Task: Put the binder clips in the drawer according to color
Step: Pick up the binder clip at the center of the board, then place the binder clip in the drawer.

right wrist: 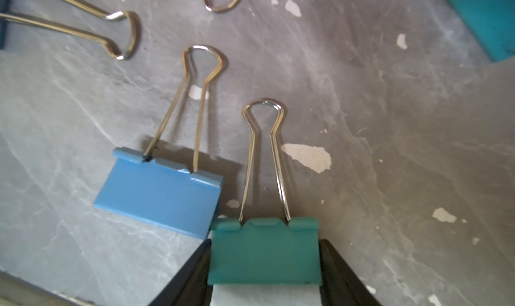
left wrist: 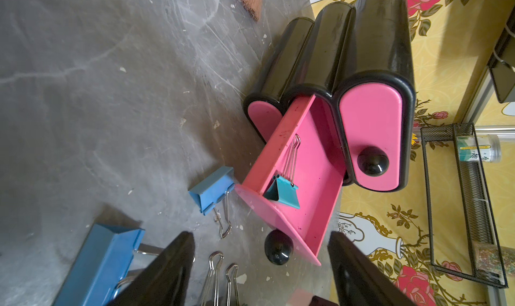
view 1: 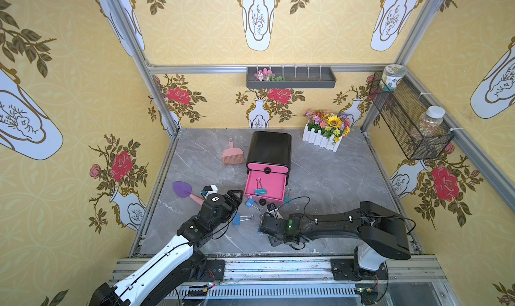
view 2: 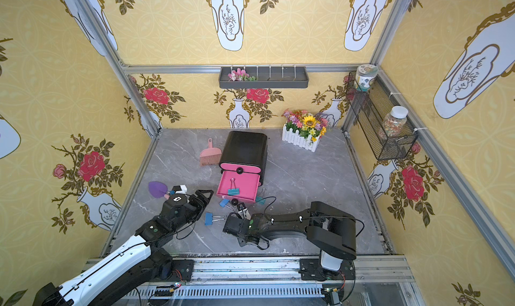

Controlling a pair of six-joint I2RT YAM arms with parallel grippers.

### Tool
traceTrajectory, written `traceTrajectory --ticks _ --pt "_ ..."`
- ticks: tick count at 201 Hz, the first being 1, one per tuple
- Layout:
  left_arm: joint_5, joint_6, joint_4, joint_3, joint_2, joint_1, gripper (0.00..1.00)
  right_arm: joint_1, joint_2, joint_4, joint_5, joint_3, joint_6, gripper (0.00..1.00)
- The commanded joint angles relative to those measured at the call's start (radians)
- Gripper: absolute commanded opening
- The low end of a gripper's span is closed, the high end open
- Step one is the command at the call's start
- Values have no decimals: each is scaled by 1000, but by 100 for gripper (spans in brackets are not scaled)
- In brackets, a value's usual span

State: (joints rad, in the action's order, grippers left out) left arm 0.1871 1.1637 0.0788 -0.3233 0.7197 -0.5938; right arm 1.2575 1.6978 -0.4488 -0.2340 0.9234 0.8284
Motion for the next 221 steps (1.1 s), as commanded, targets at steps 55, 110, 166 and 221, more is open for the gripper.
traceTrajectory --ticks 55,110,166,221 --pt "-3 1 -26 5 16 2 81 21 -135 -86 -15 -32 22 44" --pt "-18 -8 -68 -5 55 12 81 75 -372 -236 -9 -72 -3 43" --pt "-26 -8 -80 -19 64 18 81 -82 -487 -333 4 86 -190 43" --pt "-22 -1 -55 -15 37 20 81 -344 -290 -195 205 239 -429 41"
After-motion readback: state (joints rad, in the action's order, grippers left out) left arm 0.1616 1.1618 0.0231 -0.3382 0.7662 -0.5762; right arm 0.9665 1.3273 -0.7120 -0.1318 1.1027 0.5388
